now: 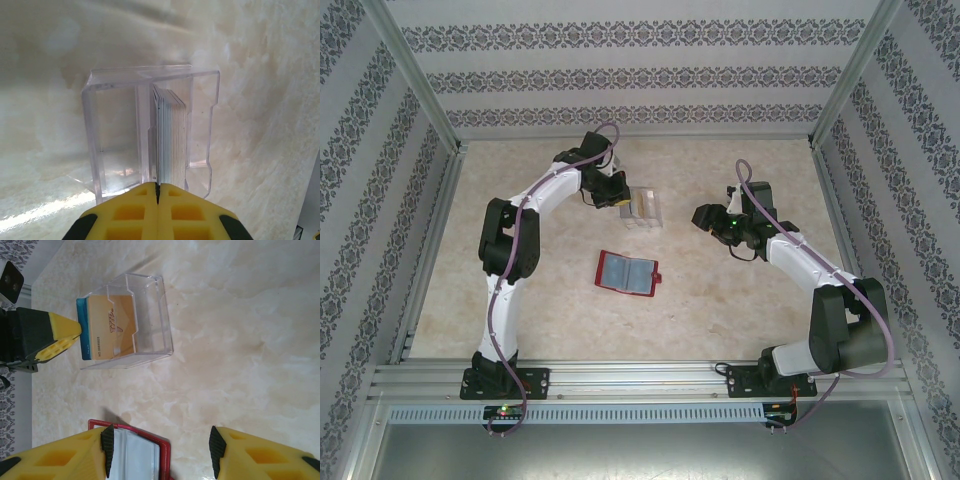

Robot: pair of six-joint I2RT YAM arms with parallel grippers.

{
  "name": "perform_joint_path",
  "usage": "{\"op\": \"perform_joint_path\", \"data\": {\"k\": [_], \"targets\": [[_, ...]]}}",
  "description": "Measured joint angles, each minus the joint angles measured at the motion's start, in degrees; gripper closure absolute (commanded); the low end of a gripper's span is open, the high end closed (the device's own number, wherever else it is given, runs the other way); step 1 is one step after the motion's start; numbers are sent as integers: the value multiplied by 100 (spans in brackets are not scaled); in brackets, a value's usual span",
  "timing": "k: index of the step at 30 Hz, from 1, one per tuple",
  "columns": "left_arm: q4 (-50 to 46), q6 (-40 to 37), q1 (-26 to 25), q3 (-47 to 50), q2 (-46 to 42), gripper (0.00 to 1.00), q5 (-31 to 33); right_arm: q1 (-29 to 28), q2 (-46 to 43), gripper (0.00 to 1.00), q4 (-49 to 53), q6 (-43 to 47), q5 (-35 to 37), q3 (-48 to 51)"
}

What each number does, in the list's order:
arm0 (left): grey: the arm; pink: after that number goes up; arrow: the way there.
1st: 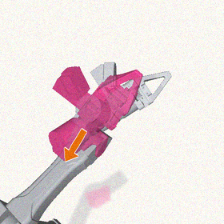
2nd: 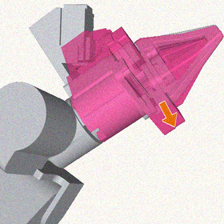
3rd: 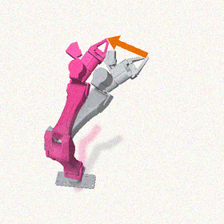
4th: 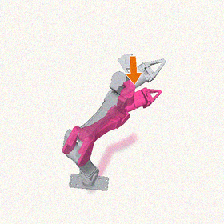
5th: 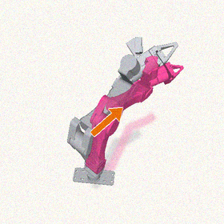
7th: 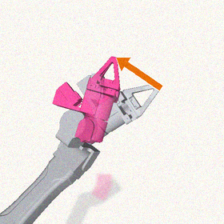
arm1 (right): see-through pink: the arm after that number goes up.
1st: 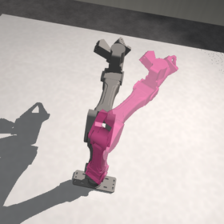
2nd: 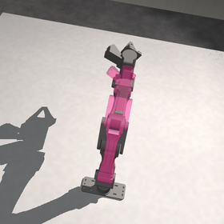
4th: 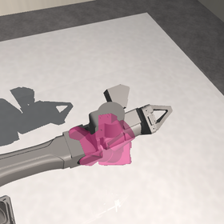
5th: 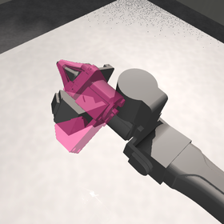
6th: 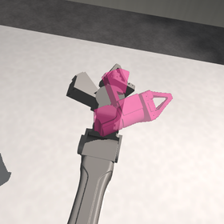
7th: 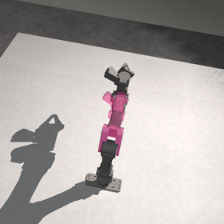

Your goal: Put the credit cards into the card holder

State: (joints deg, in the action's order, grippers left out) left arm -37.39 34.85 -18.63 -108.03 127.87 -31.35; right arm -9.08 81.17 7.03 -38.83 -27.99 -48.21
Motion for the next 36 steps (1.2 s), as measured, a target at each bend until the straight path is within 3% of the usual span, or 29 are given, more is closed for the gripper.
{"op": "perform_joint_path", "data": {"k": [36], "targets": [[-1005,-304,153,-236,-658,100,387,-131,-153,46,48,160,205,0]]}}
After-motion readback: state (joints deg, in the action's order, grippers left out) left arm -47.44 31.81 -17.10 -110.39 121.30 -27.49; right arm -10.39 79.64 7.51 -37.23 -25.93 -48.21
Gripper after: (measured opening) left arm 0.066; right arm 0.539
